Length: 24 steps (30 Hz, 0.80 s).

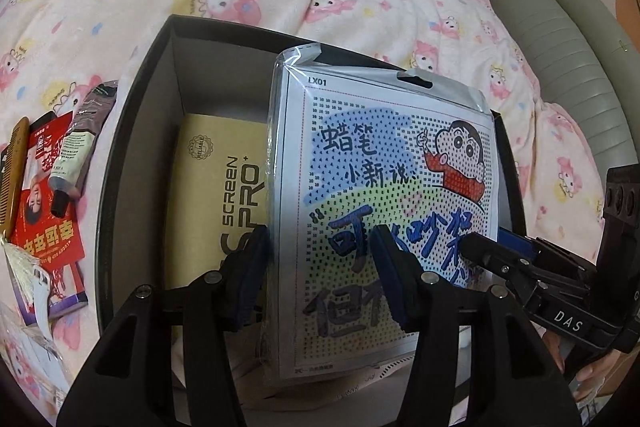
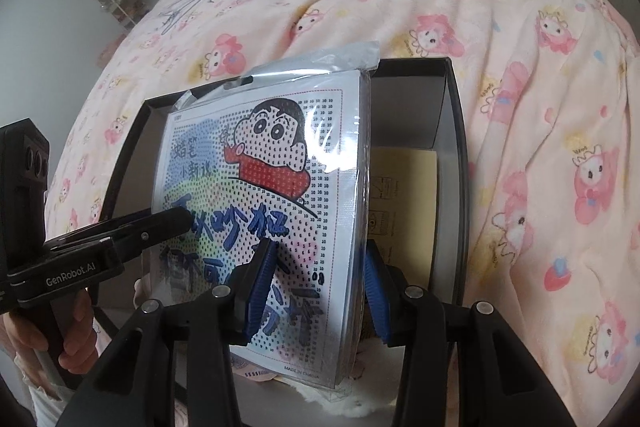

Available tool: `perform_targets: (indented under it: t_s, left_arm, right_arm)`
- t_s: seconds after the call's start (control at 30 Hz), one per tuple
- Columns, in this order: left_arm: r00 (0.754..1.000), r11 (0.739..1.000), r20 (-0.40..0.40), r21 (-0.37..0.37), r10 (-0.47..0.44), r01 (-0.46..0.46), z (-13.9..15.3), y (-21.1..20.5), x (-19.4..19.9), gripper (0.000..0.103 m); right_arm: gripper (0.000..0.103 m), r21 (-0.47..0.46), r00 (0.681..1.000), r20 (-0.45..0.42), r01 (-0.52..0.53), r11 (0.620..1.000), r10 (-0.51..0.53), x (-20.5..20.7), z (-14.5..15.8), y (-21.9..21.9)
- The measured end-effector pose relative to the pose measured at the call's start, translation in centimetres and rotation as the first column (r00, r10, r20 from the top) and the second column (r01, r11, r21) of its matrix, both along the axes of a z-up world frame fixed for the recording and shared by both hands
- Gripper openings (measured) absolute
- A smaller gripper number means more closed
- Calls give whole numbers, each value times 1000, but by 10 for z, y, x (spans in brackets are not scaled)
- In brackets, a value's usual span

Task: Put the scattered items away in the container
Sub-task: 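Carry the Shin-chan card with the left gripper over the black box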

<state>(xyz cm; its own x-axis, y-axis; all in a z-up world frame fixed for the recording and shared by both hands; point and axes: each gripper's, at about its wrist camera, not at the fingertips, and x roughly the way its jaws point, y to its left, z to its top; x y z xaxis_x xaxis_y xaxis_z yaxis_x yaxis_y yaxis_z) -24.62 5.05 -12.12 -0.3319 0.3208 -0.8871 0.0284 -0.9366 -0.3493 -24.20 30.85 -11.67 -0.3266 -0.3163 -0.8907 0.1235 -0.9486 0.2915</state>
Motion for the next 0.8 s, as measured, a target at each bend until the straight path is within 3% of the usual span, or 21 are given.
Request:
perform_targets:
  t_s: [0.2, 0.47, 0.7, 0.8]
  left_arm:
    - [999, 992, 34, -121, -19, 23, 1, 14, 7, 52]
    - [999, 972, 43, -233, 30, -20, 14, -10, 28, 52]
    - [998, 968, 64, -252, 19, -2, 6, -16, 37, 52]
    - [998, 970, 47, -242, 29, -17, 9, -14, 41, 52]
  right_arm:
    - [43, 84, 999, -33, -29, 996, 32, 3, 1, -15]
    - [43, 15, 988, 22, -152, 988, 151, 11, -7, -42]
    - [46, 9, 966, 129, -225, 974, 222, 17, -27, -58]
    - [46, 83, 977, 81, -201, 976, 195, 17, -21, -56]
